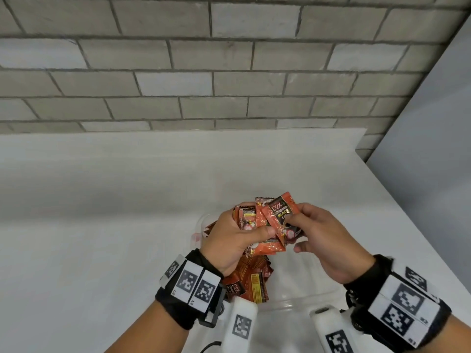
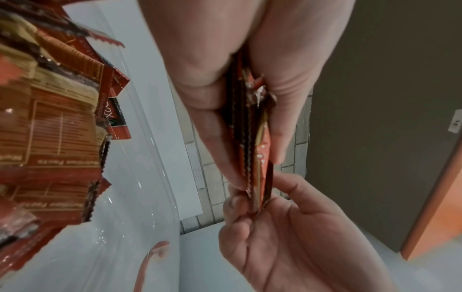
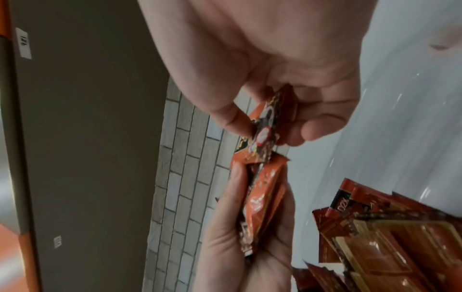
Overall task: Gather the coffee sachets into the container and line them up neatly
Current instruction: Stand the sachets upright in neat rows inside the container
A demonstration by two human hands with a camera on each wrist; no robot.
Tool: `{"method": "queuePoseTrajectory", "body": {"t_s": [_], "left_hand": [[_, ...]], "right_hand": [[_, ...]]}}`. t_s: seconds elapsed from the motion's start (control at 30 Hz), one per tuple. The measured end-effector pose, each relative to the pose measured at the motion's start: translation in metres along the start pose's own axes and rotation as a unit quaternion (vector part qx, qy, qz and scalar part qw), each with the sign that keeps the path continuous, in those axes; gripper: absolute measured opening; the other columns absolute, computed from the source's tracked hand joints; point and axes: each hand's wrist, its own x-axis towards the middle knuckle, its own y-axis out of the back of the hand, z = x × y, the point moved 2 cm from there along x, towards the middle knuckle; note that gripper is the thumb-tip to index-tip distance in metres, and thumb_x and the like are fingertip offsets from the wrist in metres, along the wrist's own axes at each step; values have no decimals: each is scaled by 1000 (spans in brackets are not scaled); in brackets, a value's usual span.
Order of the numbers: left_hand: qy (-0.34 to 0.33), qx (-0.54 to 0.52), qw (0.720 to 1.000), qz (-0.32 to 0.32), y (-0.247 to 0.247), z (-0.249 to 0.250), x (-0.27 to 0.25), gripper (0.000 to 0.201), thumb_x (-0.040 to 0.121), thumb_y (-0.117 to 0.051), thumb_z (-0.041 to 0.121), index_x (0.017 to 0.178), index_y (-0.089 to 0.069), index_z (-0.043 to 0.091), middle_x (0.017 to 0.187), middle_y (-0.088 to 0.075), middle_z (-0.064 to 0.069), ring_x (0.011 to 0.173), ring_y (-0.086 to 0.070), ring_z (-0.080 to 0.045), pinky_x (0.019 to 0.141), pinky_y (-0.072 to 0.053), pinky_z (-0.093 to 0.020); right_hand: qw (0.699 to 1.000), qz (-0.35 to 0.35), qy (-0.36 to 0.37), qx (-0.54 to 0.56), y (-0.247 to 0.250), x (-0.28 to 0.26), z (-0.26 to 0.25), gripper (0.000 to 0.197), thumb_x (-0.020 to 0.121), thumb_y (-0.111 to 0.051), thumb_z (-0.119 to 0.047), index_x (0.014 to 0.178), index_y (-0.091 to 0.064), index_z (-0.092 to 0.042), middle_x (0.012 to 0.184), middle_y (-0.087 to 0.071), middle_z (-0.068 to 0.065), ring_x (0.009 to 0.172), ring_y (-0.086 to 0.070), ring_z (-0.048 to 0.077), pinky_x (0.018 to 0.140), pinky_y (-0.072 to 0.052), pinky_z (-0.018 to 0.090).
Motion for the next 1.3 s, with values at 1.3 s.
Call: {"method": "queuePoseTrajectory", "body": {"t_s": [1.3], "left_hand": [[68,-159,985,6,-6,12,12,40,83,-64,17,119,-56,2,106,-68,-15,97,-65,-24,84,-55,-33]], "right_hand": [[998,-3,59,34,-7,11,-5,14,94,-54,-10,105,-62,-14,88,-68,4,71,-61,12,72,-52,30]]}}
